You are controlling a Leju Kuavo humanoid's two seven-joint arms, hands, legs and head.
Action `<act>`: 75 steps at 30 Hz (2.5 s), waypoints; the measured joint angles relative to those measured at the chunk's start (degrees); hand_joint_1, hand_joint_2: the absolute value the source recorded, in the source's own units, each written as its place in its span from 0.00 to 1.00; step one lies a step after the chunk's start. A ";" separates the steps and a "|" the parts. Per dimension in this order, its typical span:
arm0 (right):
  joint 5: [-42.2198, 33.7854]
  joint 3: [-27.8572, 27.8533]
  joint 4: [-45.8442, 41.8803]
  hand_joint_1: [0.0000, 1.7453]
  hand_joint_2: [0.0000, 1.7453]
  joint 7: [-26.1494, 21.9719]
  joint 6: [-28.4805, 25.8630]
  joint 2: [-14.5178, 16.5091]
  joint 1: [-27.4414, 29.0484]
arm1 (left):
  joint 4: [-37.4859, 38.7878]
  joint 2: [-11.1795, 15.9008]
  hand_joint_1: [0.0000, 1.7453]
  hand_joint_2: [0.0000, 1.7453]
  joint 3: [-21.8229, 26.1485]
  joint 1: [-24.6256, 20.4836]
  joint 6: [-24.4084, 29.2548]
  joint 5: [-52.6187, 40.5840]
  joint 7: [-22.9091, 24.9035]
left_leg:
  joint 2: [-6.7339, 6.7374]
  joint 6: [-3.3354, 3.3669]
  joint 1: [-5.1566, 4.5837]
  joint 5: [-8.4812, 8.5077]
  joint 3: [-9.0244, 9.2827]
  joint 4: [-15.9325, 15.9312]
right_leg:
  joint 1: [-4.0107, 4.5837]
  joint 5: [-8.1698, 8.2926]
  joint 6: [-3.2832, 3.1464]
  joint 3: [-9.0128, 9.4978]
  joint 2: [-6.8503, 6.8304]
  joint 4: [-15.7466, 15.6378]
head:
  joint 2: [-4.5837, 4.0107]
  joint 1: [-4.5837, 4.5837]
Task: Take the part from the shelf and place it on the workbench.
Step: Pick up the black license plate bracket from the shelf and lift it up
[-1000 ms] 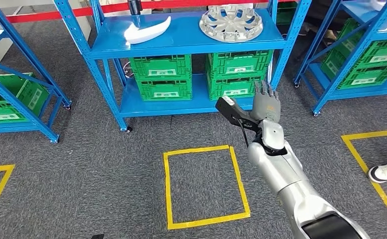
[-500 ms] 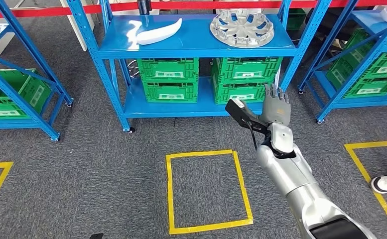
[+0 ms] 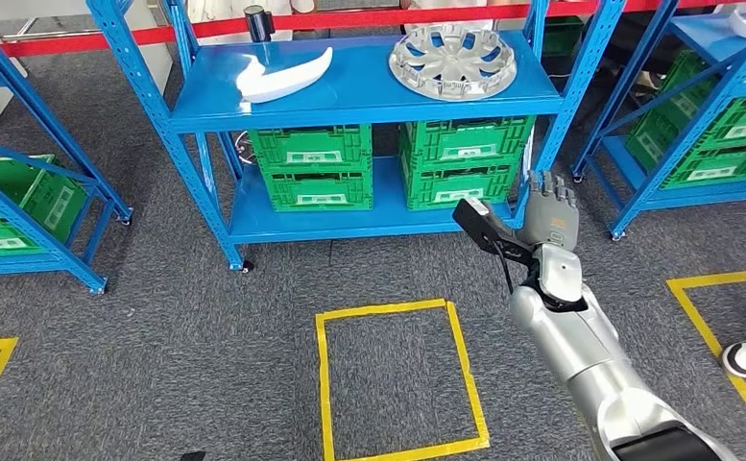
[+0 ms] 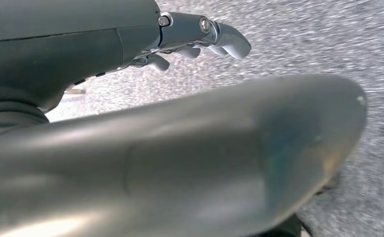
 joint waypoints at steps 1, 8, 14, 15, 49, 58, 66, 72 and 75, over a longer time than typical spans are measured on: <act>0.00 -0.01 -0.03 0.00 0.00 0.02 -0.05 -0.04 -0.03 | 0.02 0.00 0.00 0.00 0.00 -0.06 -0.01 -0.03 0.01 | 0.02 0.30 -0.07 0.96 1.36 -3.00 | 0.04 -0.56 0.38 0.45 0.07 0.02 | 0.00 -0.06; -0.11 -0.12 -0.57 0.00 0.00 0.07 -0.86 -1.02 0.30 | -0.08 -0.02 0.00 0.00 -0.03 -0.37 -0.03 -0.59 0.24 | -0.23 3.35 -0.07 -1.20 4.64 -6.33 | 0.01 -2.76 2.32 -2.22 -0.16 6.30 | 0.00 0.45; -0.32 -0.52 -0.61 0.00 0.00 0.20 -1.21 -1.86 1.38 | -0.07 -0.08 0.00 0.00 -0.04 -0.22 -0.04 -0.63 0.37 | -0.48 3.40 -0.12 -4.18 8.23 -6.42 | 0.05 -0.71 2.26 -10.96 -0.27 11.52 | 0.00 0.64; -0.33 -0.56 -0.60 0.00 0.00 0.19 -1.24 -2.02 1.42 | -0.05 -0.10 0.00 0.00 -0.04 -0.22 -0.04 -0.63 0.39 | -0.50 3.24 -0.15 -4.81 9.05 -6.40 | 0.12 2.49 2.01 -10.19 -0.35 7.52 | 0.00 0.67; 0.21 -3.21 -3.97 0.00 0.00 -1.43 -3.75 -2.69 2.27 | -0.09 -0.46 0.00 0.00 -0.05 -0.83 -0.63 -1.13 0.51 | -0.90 2.38 -0.72 -5.22 9.56 -6.64 | 0.84 6.29 0.72 -8.35 -0.36 1.04 | 0.00 0.54; 0.50 -3.20 -4.59 0.00 0.00 -1.37 -3.68 -1.88 1.91 | -0.07 -0.51 0.00 0.00 -0.04 -0.81 -0.08 -1.12 0.46 | -0.20 0.39 -0.56 -10.41 -1.68 9.38 | 0.31 3.14 -1.14 -3.29 -0.14 0.09 | 0.00 0.15; 0.36 -3.23 -4.91 0.00 0.00 -1.23 -3.91 -1.81 2.17 | -0.02 -0.57 0.00 0.00 -0.04 -0.59 0.14 -1.19 0.84 | 0.01 2.58 -0.84 1.94 1.34 -6.51 | 0.55 -0.41 0.82 0.26 0.21 0.51 | 0.00 0.19; 0.33 -3.26 -5.04 0.00 0.00 -1.18 -3.70 -1.84 2.52 | -0.07 -0.56 0.00 0.00 -0.04 -0.88 0.14 -1.27 0.61 | -0.25 3.88 -0.62 0.13 3.79 -6.74 | 0.25 -5.21 2.10 -10.11 -0.18 16.22 | 0.00 0.40; 0.33 -3.26 -5.04 0.00 0.00 -1.27 -3.62 -1.85 2.71 | -0.07 -0.64 0.00 0.00 -0.04 -0.83 0.12 -1.27 0.49 | -0.34 3.55 -0.61 -1.50 5.74 -6.60 | 0.22 -1.53 1.99 -10.47 -0.28 11.57 | 0.00 0.42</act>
